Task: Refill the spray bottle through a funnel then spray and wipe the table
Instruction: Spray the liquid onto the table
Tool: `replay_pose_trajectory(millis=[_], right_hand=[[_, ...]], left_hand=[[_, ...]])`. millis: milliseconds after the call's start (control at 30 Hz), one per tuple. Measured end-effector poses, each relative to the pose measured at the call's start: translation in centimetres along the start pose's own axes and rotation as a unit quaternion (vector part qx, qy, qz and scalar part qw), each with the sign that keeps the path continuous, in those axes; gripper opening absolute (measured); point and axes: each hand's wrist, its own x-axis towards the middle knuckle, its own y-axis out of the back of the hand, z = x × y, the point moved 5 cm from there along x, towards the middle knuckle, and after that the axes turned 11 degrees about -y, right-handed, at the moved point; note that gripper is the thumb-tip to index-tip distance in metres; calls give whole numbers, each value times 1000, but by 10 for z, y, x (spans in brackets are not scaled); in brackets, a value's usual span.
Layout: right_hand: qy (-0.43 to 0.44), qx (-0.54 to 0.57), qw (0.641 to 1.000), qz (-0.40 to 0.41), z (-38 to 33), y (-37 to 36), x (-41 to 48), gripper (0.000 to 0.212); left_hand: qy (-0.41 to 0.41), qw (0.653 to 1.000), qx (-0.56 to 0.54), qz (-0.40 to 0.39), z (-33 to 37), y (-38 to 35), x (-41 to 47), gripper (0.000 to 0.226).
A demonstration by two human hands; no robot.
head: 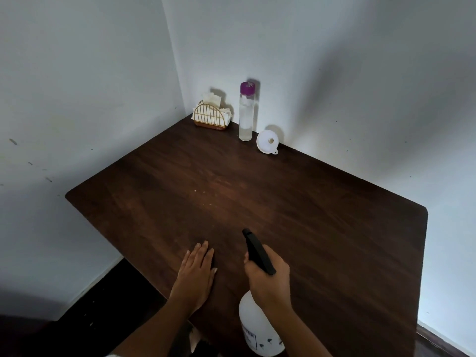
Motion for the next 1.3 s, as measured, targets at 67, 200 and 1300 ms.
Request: replay_pose_trajectory(millis=[67,200,1300], right_hand=[[15,-22,1000,-10,-2,-2,-2,13],[25,-9,999,-20,-4,-2,-3,19],[27,-10,999,-27,-8,-4,4,16]], left_hand=[[11,1000,3,-7,-1,-1,0,74],[10,1000,5,-4,-1,-1,1,80],[7,1000,15,-3,-1,-1,0,58]])
